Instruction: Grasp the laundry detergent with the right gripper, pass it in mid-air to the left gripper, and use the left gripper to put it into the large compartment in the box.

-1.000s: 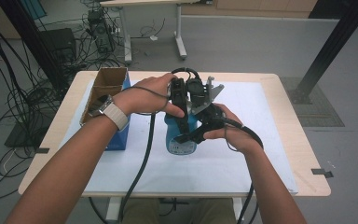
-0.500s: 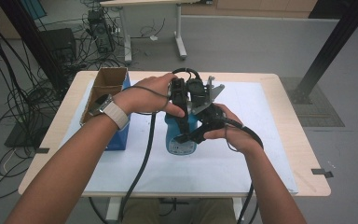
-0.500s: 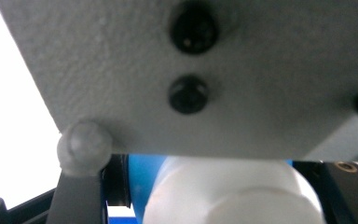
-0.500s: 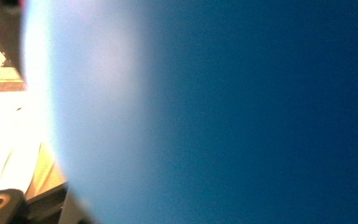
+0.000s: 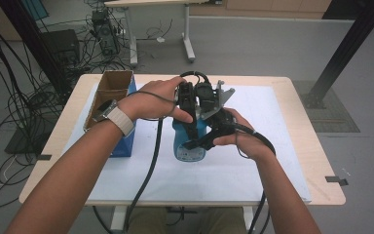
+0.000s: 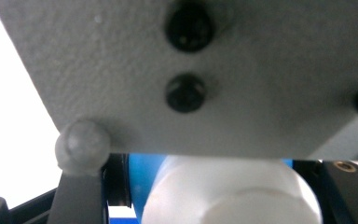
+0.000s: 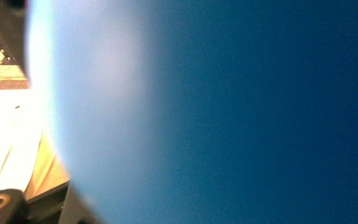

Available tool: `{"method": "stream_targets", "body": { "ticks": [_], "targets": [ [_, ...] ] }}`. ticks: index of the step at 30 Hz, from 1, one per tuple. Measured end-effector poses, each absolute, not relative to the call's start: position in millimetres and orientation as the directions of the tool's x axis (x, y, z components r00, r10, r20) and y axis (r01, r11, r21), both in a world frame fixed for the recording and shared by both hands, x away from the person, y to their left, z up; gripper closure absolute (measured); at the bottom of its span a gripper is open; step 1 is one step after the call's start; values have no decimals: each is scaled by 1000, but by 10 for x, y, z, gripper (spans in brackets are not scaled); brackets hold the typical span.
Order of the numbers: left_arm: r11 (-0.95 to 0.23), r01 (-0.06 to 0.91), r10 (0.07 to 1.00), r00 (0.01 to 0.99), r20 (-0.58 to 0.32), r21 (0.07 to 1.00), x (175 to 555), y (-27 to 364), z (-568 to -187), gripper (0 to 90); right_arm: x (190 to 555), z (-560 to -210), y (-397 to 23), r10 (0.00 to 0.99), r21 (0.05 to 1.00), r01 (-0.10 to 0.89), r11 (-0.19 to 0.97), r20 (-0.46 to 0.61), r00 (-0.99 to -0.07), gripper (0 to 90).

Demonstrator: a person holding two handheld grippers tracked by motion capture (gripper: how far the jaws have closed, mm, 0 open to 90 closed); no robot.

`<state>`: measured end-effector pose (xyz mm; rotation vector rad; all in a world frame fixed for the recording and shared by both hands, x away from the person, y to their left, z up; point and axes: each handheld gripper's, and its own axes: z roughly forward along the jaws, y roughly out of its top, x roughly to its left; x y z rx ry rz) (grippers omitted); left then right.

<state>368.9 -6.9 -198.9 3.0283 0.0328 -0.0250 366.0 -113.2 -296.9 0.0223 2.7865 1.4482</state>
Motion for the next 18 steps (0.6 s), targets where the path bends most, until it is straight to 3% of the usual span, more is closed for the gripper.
{"method": "stream_targets", "body": {
  "ticks": [18],
  "targets": [
    [-992, 27, 26, 1000, -14, 123, 3667, -45, -1972, 374, 3643, -2938, -1123, 10, 814, -2, 581, -10, -1000, 440]
  ]
}}
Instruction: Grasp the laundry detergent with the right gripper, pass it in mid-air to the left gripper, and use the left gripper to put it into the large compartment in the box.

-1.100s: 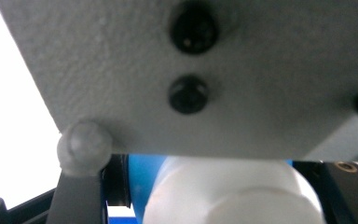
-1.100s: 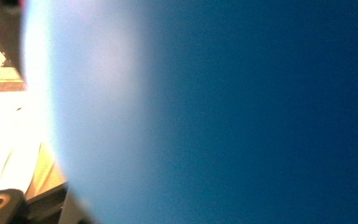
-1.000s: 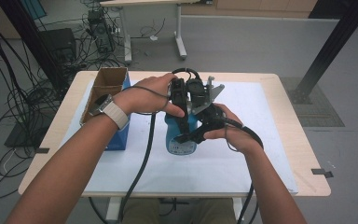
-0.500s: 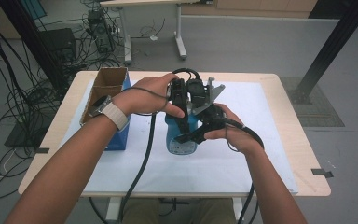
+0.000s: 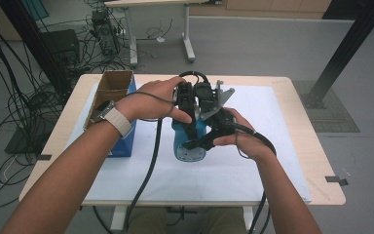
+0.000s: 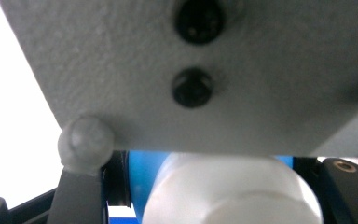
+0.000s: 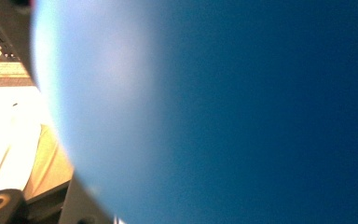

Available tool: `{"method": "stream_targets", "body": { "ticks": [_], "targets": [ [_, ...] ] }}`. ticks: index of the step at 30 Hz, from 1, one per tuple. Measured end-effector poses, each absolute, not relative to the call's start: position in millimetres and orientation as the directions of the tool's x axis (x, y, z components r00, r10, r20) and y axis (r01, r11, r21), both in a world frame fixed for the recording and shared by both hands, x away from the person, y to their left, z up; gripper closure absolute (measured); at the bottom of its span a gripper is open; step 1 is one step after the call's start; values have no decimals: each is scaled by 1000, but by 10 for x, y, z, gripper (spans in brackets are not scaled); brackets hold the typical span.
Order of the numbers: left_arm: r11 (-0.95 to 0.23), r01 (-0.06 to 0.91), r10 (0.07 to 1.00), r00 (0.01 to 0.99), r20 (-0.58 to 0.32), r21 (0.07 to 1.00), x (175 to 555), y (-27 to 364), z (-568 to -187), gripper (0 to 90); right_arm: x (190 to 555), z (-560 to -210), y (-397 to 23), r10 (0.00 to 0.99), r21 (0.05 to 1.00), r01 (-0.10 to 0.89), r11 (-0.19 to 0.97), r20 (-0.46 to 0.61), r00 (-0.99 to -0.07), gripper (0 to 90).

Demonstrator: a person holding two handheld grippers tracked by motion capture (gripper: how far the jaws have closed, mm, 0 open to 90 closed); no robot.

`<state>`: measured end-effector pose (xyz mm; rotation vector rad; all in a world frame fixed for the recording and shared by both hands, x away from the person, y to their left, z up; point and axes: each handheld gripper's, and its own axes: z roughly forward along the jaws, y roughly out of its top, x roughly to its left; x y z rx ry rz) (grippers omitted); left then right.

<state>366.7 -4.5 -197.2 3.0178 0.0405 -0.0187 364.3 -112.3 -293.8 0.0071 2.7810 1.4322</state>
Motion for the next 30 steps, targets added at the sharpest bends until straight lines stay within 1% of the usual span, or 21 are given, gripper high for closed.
{"method": "stream_targets", "body": {
  "ticks": [5, 6, 7, 10, 30],
  "targets": [
    [-991, 30, 28, 1000, -12, 128, 3666, -42, -1970, 374, 3647, -2932, -1122, 13, 812, -9, 584, -21, -1000, 440],
    [-992, 28, 26, 1000, -13, 126, 3669, -43, -1969, 374, 3629, -2927, -1122, 5, 815, 12, 580, 11, -1000, 440],
    [-992, 28, 27, 1000, -13, 126, 3669, -42, -1969, 374, 3649, -2932, -1122, 12, 811, -8, 585, -19, -1000, 440],
    [-991, 31, 30, 999, -12, 129, 3670, -41, -1972, 374, 3644, -2928, -1123, 11, 810, 1, 586, -7, -1000, 440],
    [-991, 32, 30, 999, -15, 132, 3662, -28, -1955, 373, 3640, -2911, -1116, 3, 811, -10, 586, -14, -1000, 440]
  ]
}}
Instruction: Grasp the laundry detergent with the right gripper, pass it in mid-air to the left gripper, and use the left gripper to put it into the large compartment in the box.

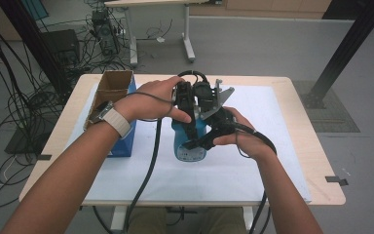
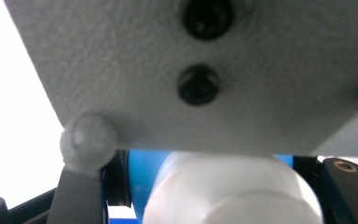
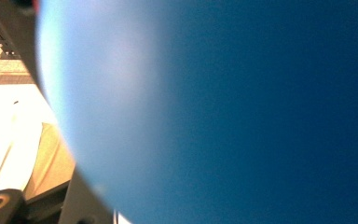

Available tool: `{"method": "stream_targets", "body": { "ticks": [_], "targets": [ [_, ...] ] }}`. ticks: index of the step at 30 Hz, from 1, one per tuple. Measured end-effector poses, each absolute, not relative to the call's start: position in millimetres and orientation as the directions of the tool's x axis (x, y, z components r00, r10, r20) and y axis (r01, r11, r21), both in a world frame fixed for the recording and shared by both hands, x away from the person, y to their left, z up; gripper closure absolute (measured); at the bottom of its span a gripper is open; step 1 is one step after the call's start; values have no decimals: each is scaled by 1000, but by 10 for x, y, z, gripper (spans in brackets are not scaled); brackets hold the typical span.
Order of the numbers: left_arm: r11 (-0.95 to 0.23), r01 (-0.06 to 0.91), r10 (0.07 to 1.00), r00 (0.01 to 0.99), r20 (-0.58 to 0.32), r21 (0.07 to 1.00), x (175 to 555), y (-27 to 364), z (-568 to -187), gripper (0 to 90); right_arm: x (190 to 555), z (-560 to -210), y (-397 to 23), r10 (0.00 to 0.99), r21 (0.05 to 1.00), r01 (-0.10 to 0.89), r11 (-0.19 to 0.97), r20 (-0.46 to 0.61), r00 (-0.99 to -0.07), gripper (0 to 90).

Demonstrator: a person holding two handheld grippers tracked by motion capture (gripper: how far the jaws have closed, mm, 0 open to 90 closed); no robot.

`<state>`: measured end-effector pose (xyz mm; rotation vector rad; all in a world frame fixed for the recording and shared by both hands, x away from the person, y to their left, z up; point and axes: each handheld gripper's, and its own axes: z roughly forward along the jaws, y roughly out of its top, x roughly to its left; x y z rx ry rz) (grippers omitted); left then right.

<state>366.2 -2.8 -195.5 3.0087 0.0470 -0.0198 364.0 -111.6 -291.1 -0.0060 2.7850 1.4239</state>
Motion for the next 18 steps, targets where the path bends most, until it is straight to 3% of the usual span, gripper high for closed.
{"method": "stream_targets", "body": {
  "ticks": [18],
  "targets": [
    [-990, 35, 34, 999, -7, 139, 3653, -11, -1953, 374, 3638, -2913, -1109, 3, 812, -12, 583, -17, -1000, 439]
  ]
}}
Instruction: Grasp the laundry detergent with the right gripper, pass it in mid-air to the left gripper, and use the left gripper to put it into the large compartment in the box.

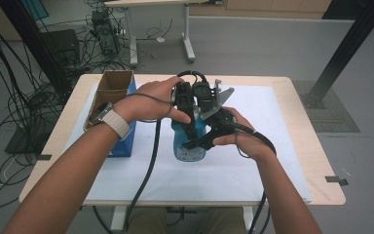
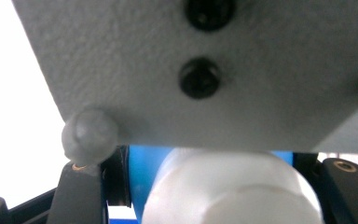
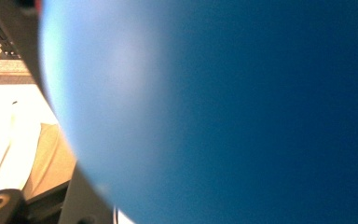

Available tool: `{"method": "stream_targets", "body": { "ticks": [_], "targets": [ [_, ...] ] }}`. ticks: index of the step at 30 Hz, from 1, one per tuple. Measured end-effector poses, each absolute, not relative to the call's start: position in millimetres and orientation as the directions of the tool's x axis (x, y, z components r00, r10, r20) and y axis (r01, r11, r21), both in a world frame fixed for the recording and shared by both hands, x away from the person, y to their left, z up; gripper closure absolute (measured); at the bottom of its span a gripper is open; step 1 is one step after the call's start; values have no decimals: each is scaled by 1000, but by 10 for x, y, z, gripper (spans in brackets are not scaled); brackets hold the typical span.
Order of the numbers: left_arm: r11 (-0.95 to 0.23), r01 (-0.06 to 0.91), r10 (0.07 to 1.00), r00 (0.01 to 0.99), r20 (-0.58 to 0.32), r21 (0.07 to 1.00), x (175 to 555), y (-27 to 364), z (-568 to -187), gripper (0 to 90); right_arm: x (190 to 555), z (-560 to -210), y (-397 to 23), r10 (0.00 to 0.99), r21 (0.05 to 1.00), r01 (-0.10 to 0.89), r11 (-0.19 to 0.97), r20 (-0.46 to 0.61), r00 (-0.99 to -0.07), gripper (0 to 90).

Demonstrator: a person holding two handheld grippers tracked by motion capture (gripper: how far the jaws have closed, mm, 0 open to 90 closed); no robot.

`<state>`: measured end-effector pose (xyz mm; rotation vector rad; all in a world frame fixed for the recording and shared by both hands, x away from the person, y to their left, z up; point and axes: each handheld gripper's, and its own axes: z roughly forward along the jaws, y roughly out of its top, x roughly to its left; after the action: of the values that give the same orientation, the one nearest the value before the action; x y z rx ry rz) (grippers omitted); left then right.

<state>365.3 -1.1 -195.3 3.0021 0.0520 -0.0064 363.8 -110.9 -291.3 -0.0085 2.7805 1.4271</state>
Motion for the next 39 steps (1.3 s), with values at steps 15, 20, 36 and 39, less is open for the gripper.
{"method": "stream_targets", "body": {
  "ticks": [15, 20, 36, 39],
  "targets": [
    [-987, 45, 45, 999, -5, 152, 3645, 13, -1945, 374, 3642, -2902, -1096, 1, 814, -22, 581, -28, -1000, 438],
    [-987, 48, 48, 999, -7, 152, 3651, 12, -1946, 374, 3646, -2899, -1099, -3, 813, -21, 582, -23, -1000, 438],
    [-988, 48, 47, 999, -7, 146, 3639, 11, -1940, 374, 3639, -2901, -1098, -9, 817, -24, 577, -23, -1000, 438],
    [-988, 48, 48, 999, -8, 144, 3642, 14, -1941, 374, 3640, -2903, -1095, -8, 817, -23, 576, -23, -1000, 438]
  ]
}}
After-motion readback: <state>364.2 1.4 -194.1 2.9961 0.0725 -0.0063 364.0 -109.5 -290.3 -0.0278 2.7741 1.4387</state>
